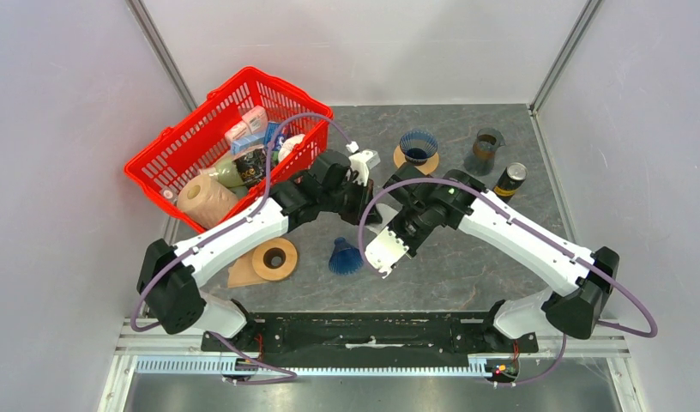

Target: Place the coffee filter in the dripper

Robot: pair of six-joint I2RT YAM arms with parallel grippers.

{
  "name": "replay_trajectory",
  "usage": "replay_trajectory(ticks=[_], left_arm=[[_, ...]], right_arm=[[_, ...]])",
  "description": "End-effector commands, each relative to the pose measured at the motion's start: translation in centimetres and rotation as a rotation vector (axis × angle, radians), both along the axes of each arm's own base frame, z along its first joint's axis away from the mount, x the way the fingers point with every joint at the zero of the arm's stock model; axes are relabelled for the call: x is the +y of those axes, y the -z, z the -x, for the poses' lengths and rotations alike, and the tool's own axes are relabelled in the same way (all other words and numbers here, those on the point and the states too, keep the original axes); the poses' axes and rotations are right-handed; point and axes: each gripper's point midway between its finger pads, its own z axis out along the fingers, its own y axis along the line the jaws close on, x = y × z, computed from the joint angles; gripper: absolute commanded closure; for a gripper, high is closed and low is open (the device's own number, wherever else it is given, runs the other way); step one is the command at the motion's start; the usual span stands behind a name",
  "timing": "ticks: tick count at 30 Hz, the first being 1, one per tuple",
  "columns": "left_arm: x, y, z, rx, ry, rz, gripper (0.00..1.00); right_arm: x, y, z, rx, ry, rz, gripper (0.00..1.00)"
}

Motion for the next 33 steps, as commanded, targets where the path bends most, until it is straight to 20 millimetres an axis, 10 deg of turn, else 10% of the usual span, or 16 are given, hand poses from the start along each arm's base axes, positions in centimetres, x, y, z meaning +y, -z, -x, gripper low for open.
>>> replay_trajectory(ticks=[1,9,11,13,14,21,28,33], left_arm=[[1.8,-1.5,-2.8,-0.165,-0.068,-0.085,0.98],[1.2,-2.4,-2.6,-0.19,-0.018,-0.061,0.98],[1.1,-2.8,-2.4,-0.197,-0.011,-0.038,0.98],[1.1,-3.1,-2.4,-0.212,-0.017,-0.026,0.98],[1.3,-3.2,-2.6,-0.221,-0.035,-0.028,0.98],[4.0,-3.6,-5.5,-0.313,-0.262,-0.088,0.98],[5.5,-5.2,-7.9,-0.425,-0.458,-0.058,0.98],[6.0,-6.9,-8.0,-0.512,-0.548,-0.028,0.98]], right_arm=[[-1.6,-0.4,1.2,0.027,-0.043,0.071,1.0],[-1.0,-1.3,1.1,0.009,-0.036,0.022,0.94],[0.1,-2.1,-0.3,-0.052,0.017,-0.043,0.7],[0.9,-3.1,-1.6,-0.112,0.055,-0.093,0.15],[1.2,-3.6,-2.0,-0.131,0.067,-0.113,0.03],[2.9,-9.8,-3.4,-0.232,0.213,-0.388,0.03],[1.6,-18.0,-8.0,-0.035,1.186,-1.214,0.03],[-0.4,-12.7,-7.9,0.322,1.748,-1.475,0.03]])
